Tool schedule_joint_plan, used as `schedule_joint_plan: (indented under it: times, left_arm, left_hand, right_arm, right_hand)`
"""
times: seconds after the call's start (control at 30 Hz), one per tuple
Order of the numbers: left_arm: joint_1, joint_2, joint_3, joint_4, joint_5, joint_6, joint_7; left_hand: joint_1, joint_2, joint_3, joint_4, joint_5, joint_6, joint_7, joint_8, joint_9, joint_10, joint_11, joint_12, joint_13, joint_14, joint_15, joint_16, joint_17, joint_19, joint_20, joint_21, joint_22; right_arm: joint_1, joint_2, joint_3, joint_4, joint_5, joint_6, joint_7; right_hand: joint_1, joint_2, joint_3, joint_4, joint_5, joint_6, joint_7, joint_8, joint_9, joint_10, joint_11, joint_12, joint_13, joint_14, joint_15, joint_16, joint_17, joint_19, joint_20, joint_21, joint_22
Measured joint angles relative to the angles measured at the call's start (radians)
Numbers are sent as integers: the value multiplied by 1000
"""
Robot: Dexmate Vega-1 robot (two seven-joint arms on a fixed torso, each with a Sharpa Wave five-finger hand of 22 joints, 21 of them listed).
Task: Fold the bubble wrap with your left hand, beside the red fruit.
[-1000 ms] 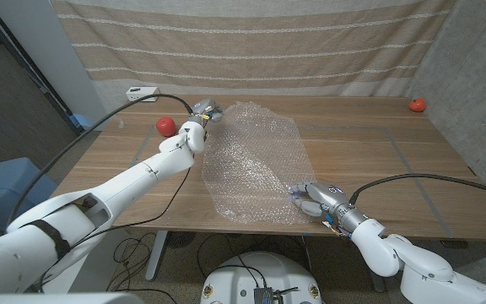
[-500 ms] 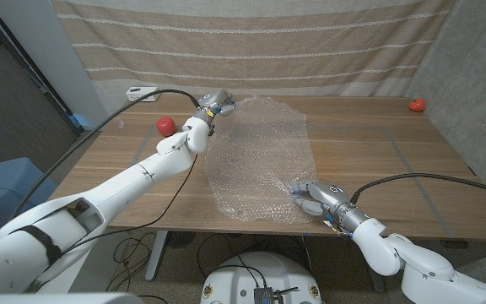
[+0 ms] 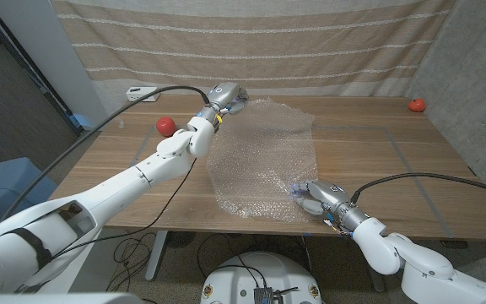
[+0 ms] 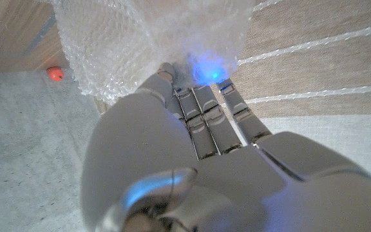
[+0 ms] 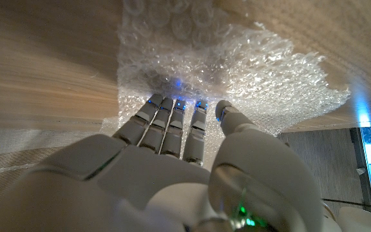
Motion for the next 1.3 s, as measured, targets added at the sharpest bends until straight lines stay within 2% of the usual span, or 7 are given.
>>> schedule_joint_plan:
  times: [0.43,0.87,0.93,1.1,1.2,1.23,1.3]
  left_arm:
    - [6,51,5,-69,177,-173,37]
    - [62,108,-51,-150,261,-323,88]
    - [71,115,-59,-160,264,-337,94]
    - [102,138,-89,-189,266,-386,111]
    - [102,138,-89,-189,263,-406,121]
    - [146,165,-129,-222,259,-416,128]
    - [155,171,-138,-228,254,-429,137]
  left_hand:
    - [26,-16,-27,3,4,42,-24,-1,-10,1,-1,15,0,-8,0,15,30,-16,-23,22,7]
    - [35,-25,-41,11,4,55,-27,-12,-12,3,-5,22,0,-8,0,15,29,-25,-32,37,7]
    - [35,-25,-44,14,4,55,-27,-16,-11,0,-8,22,0,-8,0,15,29,-25,-32,37,10]
    - [39,-21,-56,25,4,40,-52,-31,-7,-8,-34,20,0,-19,4,0,28,-40,-28,43,11]
    - [34,-11,-61,33,6,20,-46,-38,0,-16,-42,16,11,-33,7,-12,24,-51,-17,48,11]
    - [33,-10,-58,36,9,16,-42,-39,2,-18,-44,15,16,-35,9,-12,23,-54,-14,48,11]
    - [26,-4,-57,37,13,11,-45,-39,8,-21,-47,14,16,-35,9,-19,23,-54,-14,48,11]
  right_arm:
    - [2,0,-1,0,0,1,3]
    - [19,1,-10,7,0,-1,24]
    - [23,2,-12,8,-1,-3,29]
    - [40,6,-22,11,-7,-9,45]
    - [48,8,-28,11,-7,-9,45]
    - [53,10,-32,11,-18,-17,66]
    - [59,12,-37,11,-20,-19,70]
  right_hand:
    - [4,-4,-4,4,0,0,0,0,0,4,4,0,-1,0,0,0,0,0,0,0,0]
    - [9,1,-4,4,0,5,5,-8,0,7,7,-1,0,0,0,0,0,0,0,-1,0]
    - [9,1,-4,4,0,5,5,-8,0,7,7,-1,0,0,0,0,0,0,0,-1,0]
    - [9,1,-4,4,0,5,5,-8,0,7,7,-1,0,0,0,0,5,0,0,-1,0]
    - [9,1,-4,4,0,5,5,-8,0,7,7,-1,0,0,0,0,5,0,0,-1,0]
    - [9,1,-4,4,0,5,5,-8,0,7,7,-1,0,0,0,0,5,0,0,-1,0]
    - [9,1,-4,4,0,5,5,-9,0,7,7,-1,0,0,0,0,5,0,0,-1,0]
